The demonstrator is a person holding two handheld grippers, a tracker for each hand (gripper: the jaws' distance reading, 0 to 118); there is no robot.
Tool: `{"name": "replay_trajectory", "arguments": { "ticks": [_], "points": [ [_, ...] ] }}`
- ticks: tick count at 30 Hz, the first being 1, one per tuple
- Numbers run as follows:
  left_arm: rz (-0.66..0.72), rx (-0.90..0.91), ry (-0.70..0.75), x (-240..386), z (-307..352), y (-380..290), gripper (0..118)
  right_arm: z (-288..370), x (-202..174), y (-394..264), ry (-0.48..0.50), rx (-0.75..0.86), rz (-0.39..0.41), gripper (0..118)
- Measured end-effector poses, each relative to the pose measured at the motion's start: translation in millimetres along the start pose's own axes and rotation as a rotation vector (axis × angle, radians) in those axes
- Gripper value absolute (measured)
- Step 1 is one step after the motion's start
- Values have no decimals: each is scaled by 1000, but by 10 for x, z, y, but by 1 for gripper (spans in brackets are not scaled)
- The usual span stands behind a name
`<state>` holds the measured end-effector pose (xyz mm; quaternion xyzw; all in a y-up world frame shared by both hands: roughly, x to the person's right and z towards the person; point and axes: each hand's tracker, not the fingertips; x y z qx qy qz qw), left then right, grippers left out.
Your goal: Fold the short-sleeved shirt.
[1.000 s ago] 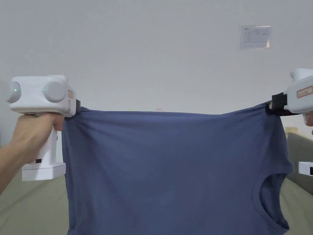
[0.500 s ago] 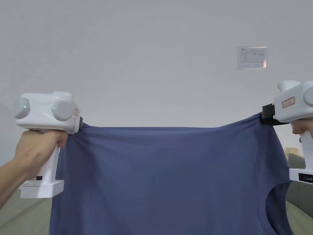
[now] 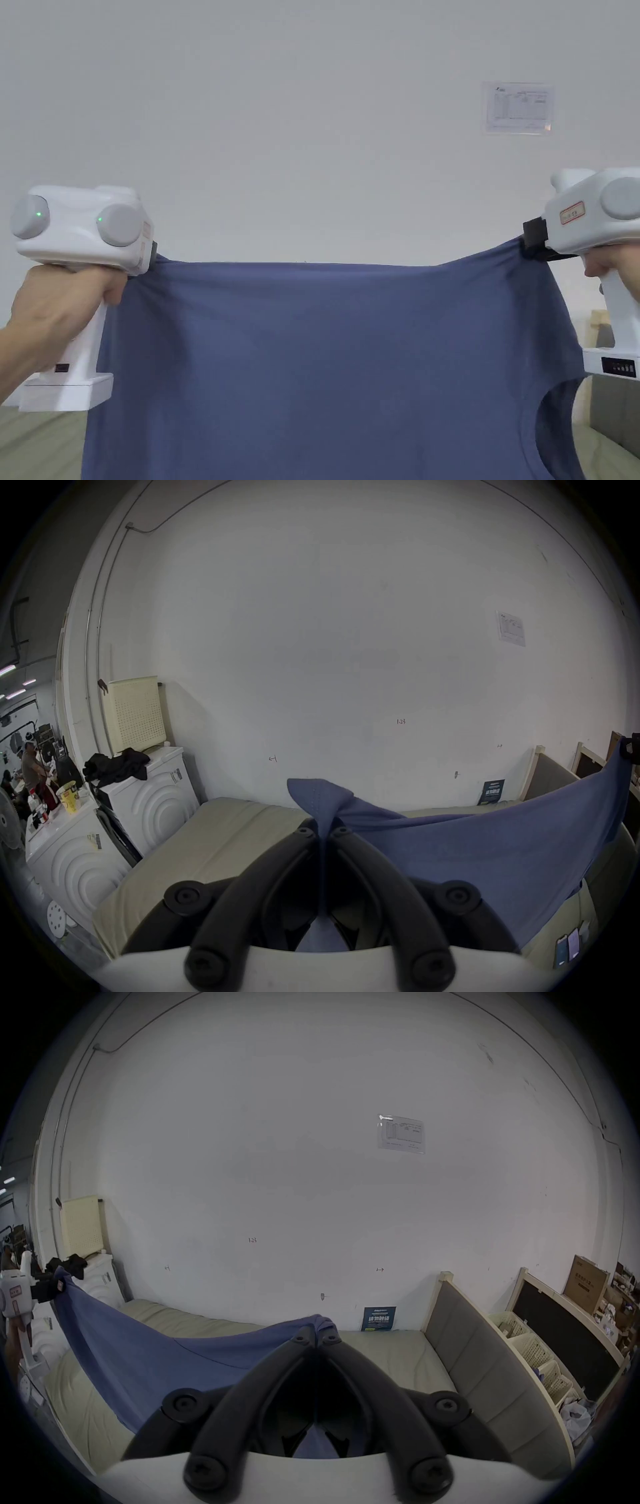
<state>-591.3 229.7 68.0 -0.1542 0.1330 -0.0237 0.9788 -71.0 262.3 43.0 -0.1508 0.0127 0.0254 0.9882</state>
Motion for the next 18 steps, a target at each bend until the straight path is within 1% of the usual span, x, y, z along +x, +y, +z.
{"name": "replay_trajectory", "arguments": {
  "ticks": [4, 7, 9, 13, 14, 16, 18],
  "points": [
    [1, -12, 17, 97, -433, -25, 0, -446, -91, 11, -24, -9, 22, 2],
    [-19, -26, 56, 190, -739, -93, 0, -720, -131, 1, -17, -5, 11, 2],
    [-2, -27, 57, 211, -927, -150, 0, -900, -198, 8, -30, -7, 43, 2],
    [18, -44, 76, 258, -1229, -258, 0, -1141, -321, 40, -41, -9, 59, 2],
    [22, -42, 80, 274, -1294, -290, 0, -1179, -362, 41, -50, -7, 84, 2],
    [22, -46, 78, 294, -1399, -360, 0, -1271, -409, 13, -54, -9, 87, 2],
    [11, -56, 80, 326, -1487, -463, 0, -1400, -402, -66, -46, -19, 68, 2]
  ]
}}
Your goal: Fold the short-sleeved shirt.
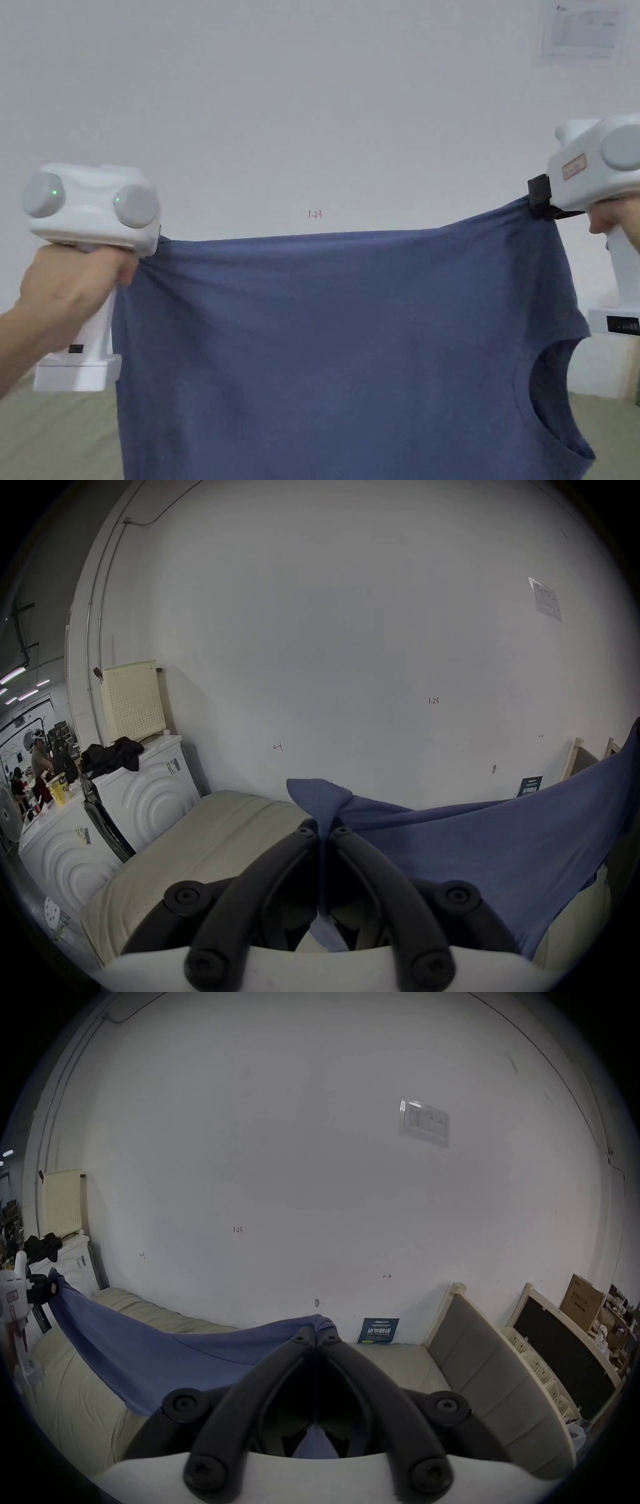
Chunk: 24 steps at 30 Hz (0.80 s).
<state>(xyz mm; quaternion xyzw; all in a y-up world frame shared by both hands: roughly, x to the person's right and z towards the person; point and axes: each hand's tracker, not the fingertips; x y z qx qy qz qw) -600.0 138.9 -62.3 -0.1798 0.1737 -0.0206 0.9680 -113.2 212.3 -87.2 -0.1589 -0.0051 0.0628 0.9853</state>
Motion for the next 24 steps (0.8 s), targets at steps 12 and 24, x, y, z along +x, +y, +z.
{"name": "replay_trajectory", "arguments": {
  "ticks": [12, 24],
  "points": [
    [-86, -119, -22, 104, -306, -750, 0, -327, 19, -850, 29, -111, -3, 2],
    [-88, -256, -123, -426, 806, -2129, 0, 1060, 135, -2714, 135, -278, -62, 2]
  ]
}}
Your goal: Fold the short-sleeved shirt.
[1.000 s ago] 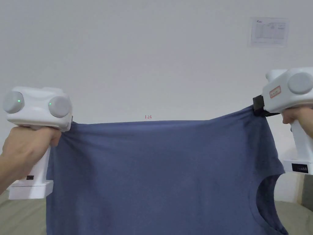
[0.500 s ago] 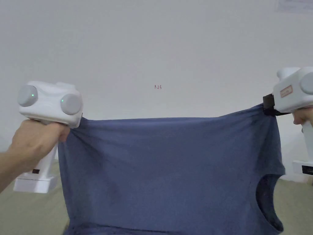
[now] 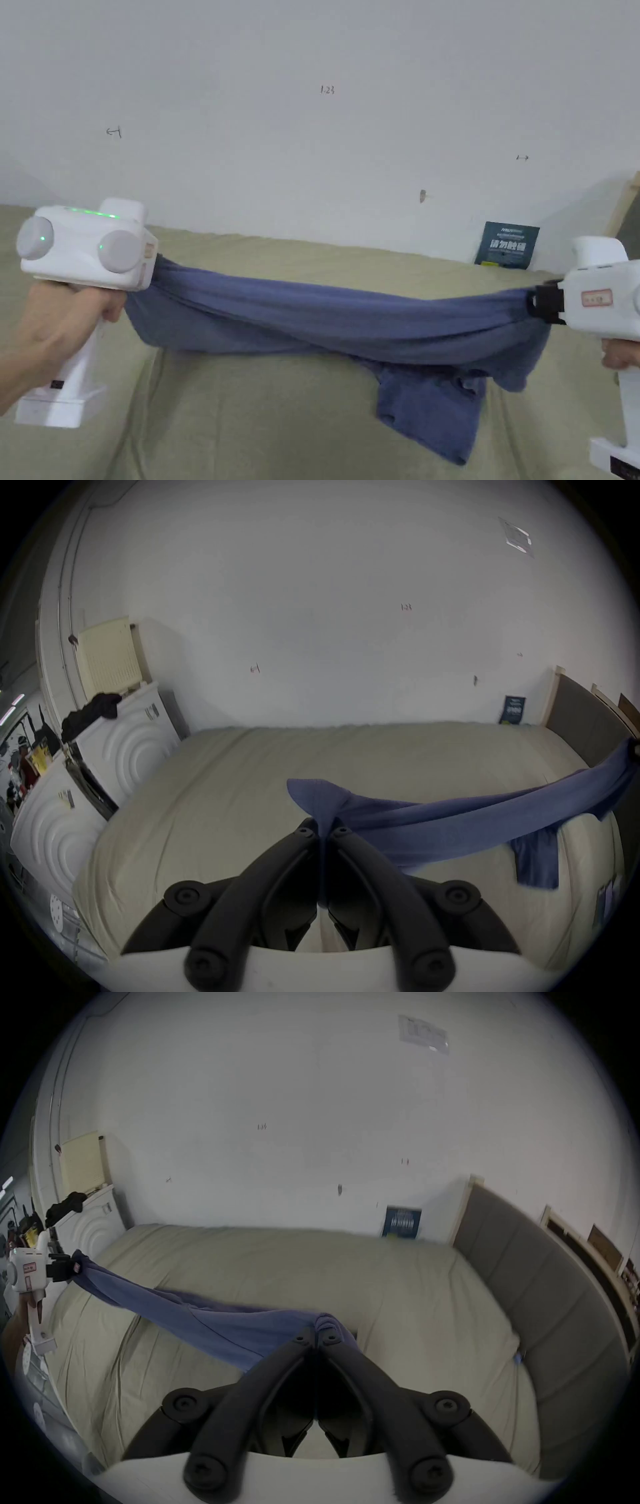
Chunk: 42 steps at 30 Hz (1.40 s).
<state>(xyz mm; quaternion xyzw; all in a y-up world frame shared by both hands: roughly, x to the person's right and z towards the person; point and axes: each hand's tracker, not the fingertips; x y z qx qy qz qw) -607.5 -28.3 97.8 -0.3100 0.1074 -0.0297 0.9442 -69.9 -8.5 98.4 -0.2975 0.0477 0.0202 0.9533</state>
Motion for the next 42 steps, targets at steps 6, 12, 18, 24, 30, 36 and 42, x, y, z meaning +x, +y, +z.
{"name": "replay_trajectory", "arguments": {
  "ticks": [6, 12, 18, 24, 30, 36, 42],
  "points": [
    [7, -98, -25, -231, 561, -1197, 0, 657, -86, -1476, 7, -89, -11, 2],
    [12, -174, -69, -338, 1054, -2151, 0, 1239, -40, -2610, 34, -142, -93, 2],
    [47, -167, -80, -438, 1540, -2777, 0, 1620, -23, -3162, 57, -168, -102, 2],
    [38, -189, -95, -546, 1742, -3129, 0, 1834, -22, -3372, 73, -190, -101, 2],
    [54, -231, -113, -559, 1719, -3284, 0, 1798, -17, -3491, 70, -214, -105, 2],
    [67, -238, -123, -541, 1697, -3329, 5, 1774, -5, -3545, 73, -234, -138, 4],
    [137, -212, -127, -574, 1846, -3369, 110, 1745, -63, -3579, 38, -218, -124, 118]
  ]
}}
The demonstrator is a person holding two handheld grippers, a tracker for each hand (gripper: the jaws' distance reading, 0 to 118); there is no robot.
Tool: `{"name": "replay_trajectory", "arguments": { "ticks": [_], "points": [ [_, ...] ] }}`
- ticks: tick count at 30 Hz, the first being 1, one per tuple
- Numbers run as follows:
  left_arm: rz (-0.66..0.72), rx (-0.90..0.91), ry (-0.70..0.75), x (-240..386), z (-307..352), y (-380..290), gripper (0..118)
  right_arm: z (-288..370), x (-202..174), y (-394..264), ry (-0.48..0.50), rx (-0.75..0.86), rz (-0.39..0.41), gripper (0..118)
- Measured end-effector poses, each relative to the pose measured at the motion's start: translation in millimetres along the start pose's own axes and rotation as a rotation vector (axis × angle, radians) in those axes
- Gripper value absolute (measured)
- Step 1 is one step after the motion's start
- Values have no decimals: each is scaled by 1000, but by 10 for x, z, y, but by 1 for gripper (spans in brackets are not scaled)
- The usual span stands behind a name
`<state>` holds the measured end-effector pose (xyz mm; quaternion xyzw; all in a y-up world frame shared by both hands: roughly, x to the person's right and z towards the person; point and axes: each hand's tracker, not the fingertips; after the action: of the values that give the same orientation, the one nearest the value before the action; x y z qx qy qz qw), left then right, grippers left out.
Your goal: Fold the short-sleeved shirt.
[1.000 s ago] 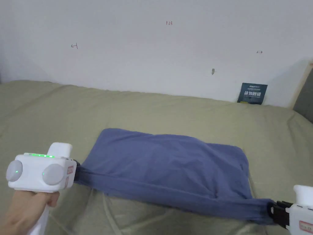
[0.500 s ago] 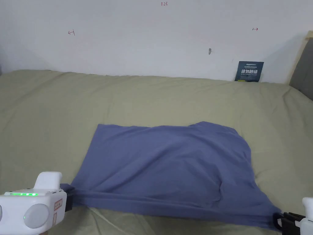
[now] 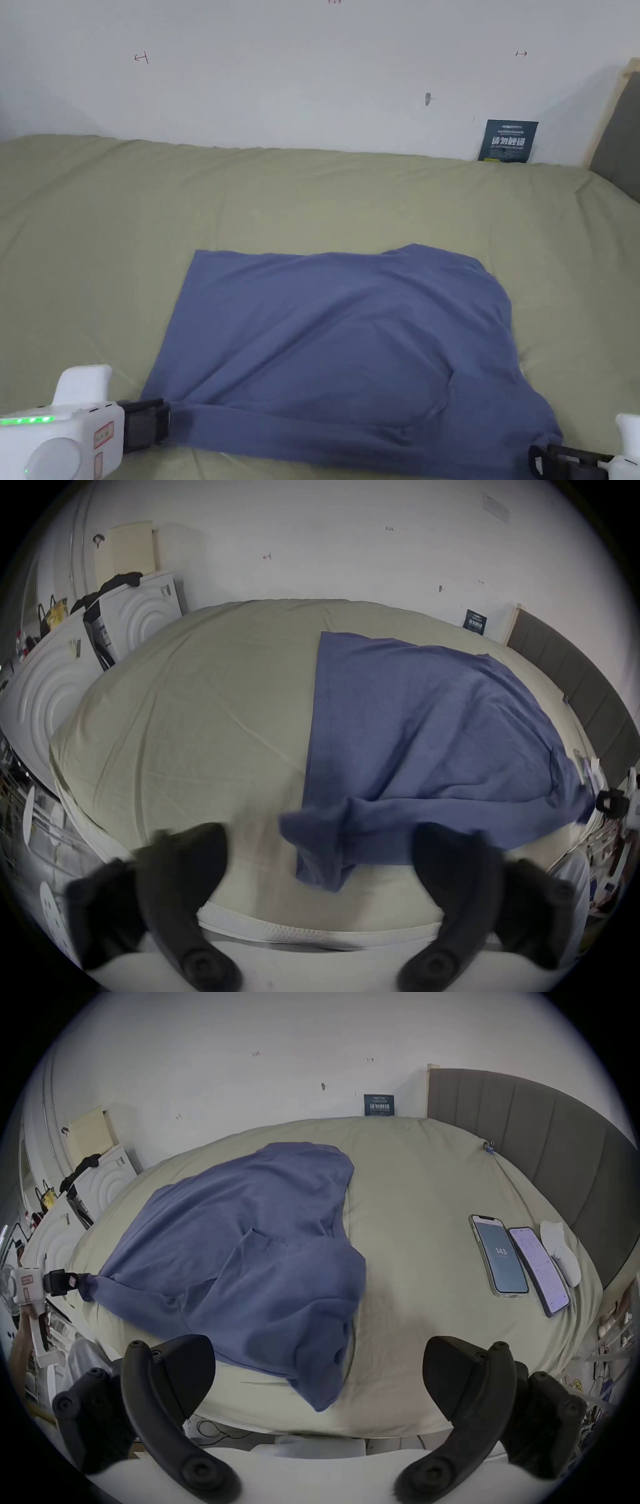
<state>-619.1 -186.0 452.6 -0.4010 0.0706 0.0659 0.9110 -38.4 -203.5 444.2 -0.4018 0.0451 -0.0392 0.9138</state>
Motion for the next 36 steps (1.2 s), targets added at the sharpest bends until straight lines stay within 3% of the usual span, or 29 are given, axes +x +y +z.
{"name": "replay_trajectory", "arguments": {
  "ticks": [5, 7, 8, 9, 10, 11, 12, 14, 22, 23, 24, 25, 26, 32, 33, 34, 36],
  "points": [
    [-29, 45, -5, 24, 180, -88, 118, 23, -96, -32, 12, 16, -17, 118],
    [-28, 29, 3, 20, 271, -118, 106, 78, -116, -55, 7, 22, -29, 118],
    [-19, 68, -16, -9, 329, -140, 77, 94, -121, -72, 15, 24, -30, 108],
    [-14, 79, -1, -12, 372, -148, 37, 116, -120, -93, 39, 37, -35, 79],
    [-25, 78, 1, -14, 398, -152, 0, 266, -203, -99, 41, 62, -42, 24],
    [-37, 60, 16, -7, 380, -153, 0, 290, -226, -116, 32, 67, -42, 0],
    [-31, 89, 33, -19, 403, -170, 0, 288, -227, -139, -41, 65, -34, 0],
    [-37, 63, 39, -40, 413, -178, 0, 331, -210, -149, 8, 68, -25, 0],
    [-2, 23, 27, -270, 231, -159, 0, 406, -239, -161, -7, 41, -9, 0],
    [-5, 24, 15, -266, 212, -119, 13, 411, -240, -157, -6, 35, -16, 0],
    [-14, 22, 19, -281, 166, -90, 51, 399, -233, -152, -7, 32, -18, 0],
    [-7, -7, -10, -305, 91, -57, 98, 381, -223, -144, -8, 25, -24, 0],
    [8, -31, -52, -316, 22, -32, 118, 397, -224, -145, 0, 17, -27, 0],
    [-45, -67, 3, -228, -365, 63, 112, 344, -185, -129, -13, -9, -25, 0],
    [-47, -65, 2, -210, -388, 85, 105, 332, -180, -129, -18, -12, -25, 0],
    [-49, -67, 3, -199, -411, 90, 91, 291, -103, -122, -17, -14, -24, 0],
    [-36, -68, -12, -185, -400, 92, 3, 272, -43, -112, -21, -18, -31, 0]
  ]
}}
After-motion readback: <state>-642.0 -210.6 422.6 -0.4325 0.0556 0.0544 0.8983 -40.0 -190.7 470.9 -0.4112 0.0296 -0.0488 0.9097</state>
